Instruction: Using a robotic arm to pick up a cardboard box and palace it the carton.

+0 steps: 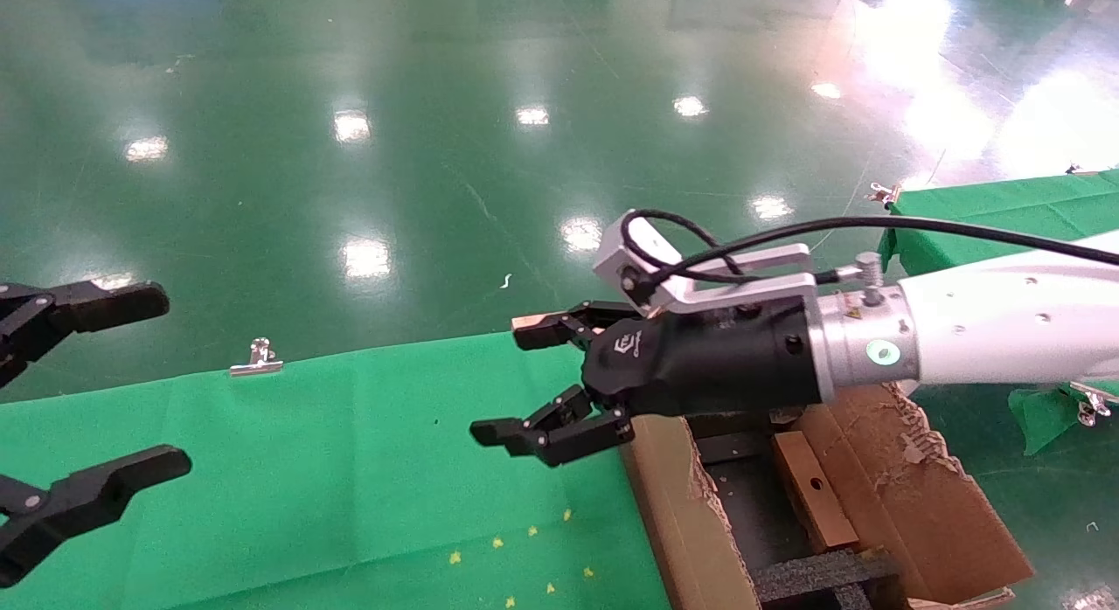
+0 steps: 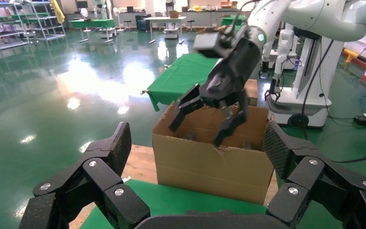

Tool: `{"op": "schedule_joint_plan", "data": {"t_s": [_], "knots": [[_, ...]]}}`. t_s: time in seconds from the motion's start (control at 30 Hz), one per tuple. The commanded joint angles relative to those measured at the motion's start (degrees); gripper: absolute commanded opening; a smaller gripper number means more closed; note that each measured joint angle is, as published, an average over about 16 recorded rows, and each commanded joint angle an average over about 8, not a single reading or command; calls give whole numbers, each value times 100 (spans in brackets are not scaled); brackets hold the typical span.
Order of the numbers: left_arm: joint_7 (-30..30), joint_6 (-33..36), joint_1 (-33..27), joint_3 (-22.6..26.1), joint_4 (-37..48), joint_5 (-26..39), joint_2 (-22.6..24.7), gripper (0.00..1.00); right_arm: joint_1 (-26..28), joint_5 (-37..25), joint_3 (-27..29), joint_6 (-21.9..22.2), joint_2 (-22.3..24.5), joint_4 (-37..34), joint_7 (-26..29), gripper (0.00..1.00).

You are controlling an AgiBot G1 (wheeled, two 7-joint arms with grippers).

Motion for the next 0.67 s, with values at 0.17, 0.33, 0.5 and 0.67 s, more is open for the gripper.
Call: {"op": "schedule_joint_plan", "data": {"t_s": [0.17,0.33,0.5,0.67], "knots": [[0,0,0,0,0,0,0,100,-538,549,812,-500,-27,-52,-775,100],[0,0,0,0,0,0,0,100,-982,1001,1480,-912,-50,-94,-1414,100],[0,0,0,0,0,0,0,100,-1412,1440,2129,-1311,-72,-136,-2033,100],[0,0,0,0,0,0,0,100,-1656,1688,2500,-1536,-84,-160,-2387,100]]}}
